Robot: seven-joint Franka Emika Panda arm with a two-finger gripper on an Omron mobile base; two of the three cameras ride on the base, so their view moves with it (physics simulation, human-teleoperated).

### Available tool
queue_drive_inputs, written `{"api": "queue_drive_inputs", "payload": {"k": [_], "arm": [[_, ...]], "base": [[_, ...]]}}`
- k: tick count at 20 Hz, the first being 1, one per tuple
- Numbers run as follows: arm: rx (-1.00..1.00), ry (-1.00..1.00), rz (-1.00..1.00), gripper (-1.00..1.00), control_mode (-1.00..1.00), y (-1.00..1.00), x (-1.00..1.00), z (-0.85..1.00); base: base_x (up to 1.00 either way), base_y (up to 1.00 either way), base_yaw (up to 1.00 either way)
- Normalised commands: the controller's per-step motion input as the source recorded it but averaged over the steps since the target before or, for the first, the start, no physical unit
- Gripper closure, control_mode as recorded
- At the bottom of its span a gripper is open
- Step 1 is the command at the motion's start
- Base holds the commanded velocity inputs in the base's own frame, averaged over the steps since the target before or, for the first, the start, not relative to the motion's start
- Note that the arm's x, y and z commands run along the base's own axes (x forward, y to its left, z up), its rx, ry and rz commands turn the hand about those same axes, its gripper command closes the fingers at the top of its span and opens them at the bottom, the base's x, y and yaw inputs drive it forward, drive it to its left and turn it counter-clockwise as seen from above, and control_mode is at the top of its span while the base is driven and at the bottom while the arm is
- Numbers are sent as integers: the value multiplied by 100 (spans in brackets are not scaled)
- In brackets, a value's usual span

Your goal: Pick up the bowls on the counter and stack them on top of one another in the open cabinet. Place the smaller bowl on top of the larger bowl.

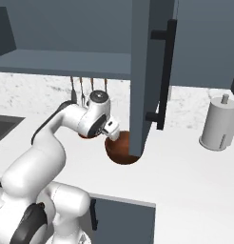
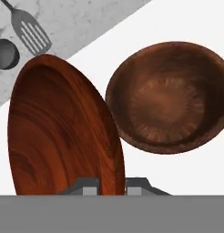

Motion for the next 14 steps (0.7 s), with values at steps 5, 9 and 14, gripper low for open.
{"api": "queue_drive_inputs", "payload": {"k": [5, 9, 14], "arm": [[10, 5, -26, 100, -100, -91, 6, -7], [0, 10, -3, 100, -100, -20, 1, -43], [0, 8, -5, 100, -100, -20, 4, -56]], "base": [[0, 0, 0], [0, 0, 0], [0, 0, 0]]}}
